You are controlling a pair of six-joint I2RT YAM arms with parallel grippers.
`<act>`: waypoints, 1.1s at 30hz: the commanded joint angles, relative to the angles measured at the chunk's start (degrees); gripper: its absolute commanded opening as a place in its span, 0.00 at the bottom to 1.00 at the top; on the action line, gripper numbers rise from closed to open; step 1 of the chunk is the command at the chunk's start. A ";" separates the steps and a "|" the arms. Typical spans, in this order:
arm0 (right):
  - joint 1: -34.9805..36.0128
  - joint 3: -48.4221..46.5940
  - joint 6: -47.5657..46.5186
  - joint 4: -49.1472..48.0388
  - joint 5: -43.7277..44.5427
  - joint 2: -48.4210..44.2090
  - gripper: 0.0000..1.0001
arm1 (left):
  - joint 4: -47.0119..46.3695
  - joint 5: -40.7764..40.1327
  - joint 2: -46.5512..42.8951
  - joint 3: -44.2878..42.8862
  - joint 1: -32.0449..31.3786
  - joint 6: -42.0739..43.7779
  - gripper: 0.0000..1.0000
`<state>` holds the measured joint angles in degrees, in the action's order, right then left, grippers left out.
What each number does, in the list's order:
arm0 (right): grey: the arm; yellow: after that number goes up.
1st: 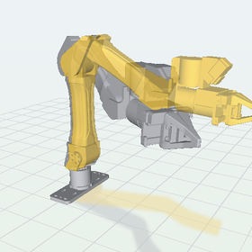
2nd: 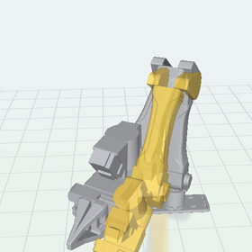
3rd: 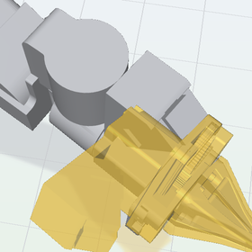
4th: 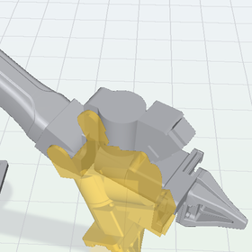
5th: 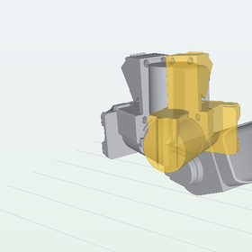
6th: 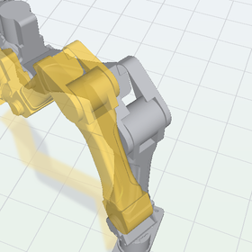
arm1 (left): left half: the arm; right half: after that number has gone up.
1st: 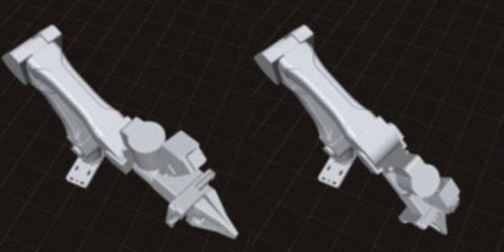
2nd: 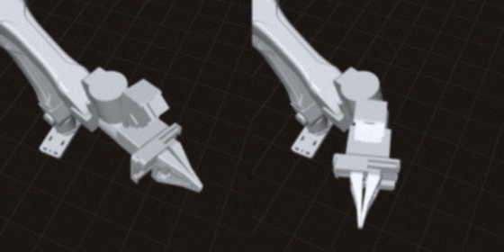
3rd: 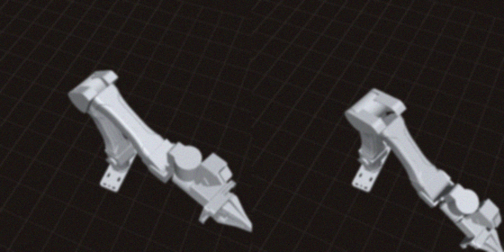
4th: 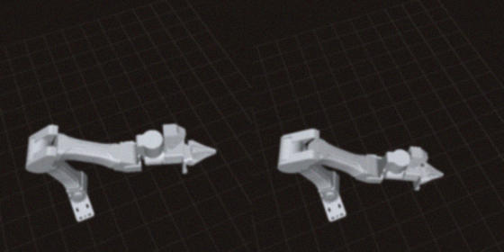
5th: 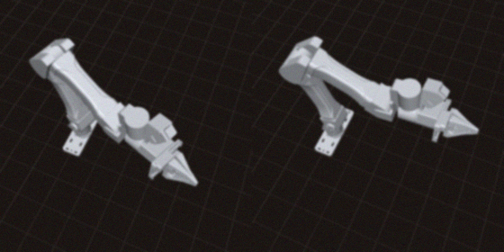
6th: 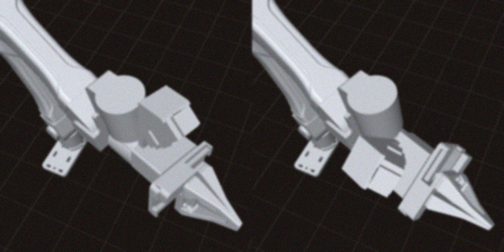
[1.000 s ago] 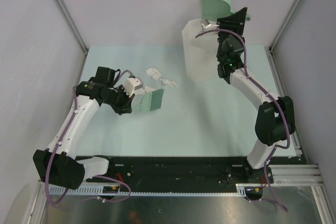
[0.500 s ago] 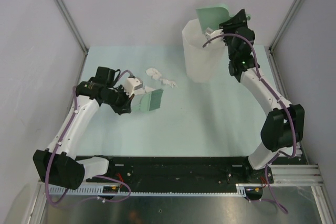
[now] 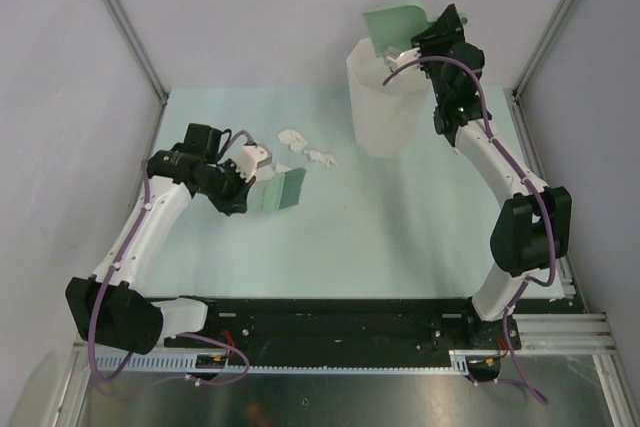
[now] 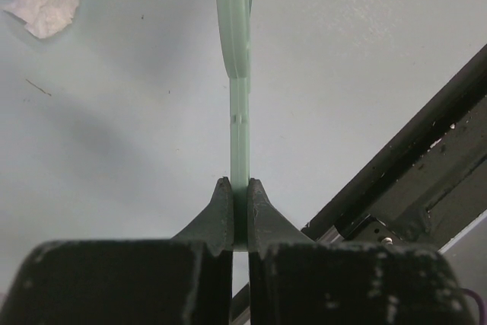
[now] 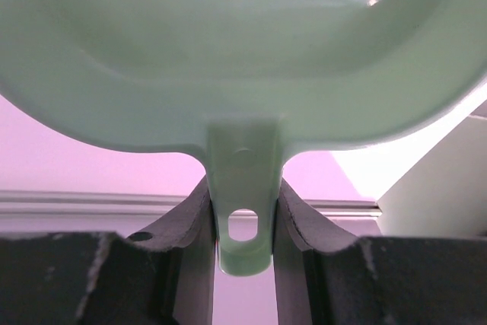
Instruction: Sweep away the paper scraps from the table
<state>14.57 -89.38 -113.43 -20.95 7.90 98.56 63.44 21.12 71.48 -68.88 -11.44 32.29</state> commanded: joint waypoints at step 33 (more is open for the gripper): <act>41.95 14.22 127.21 78.16 -0.41 -10.77 0.00 | -9.39 -13.83 20.08 -25.42 -4.19 -8.30 0.00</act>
<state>56.42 -80.07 2.13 48.77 15.55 86.94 56.34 7.97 88.40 -89.08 -12.51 24.82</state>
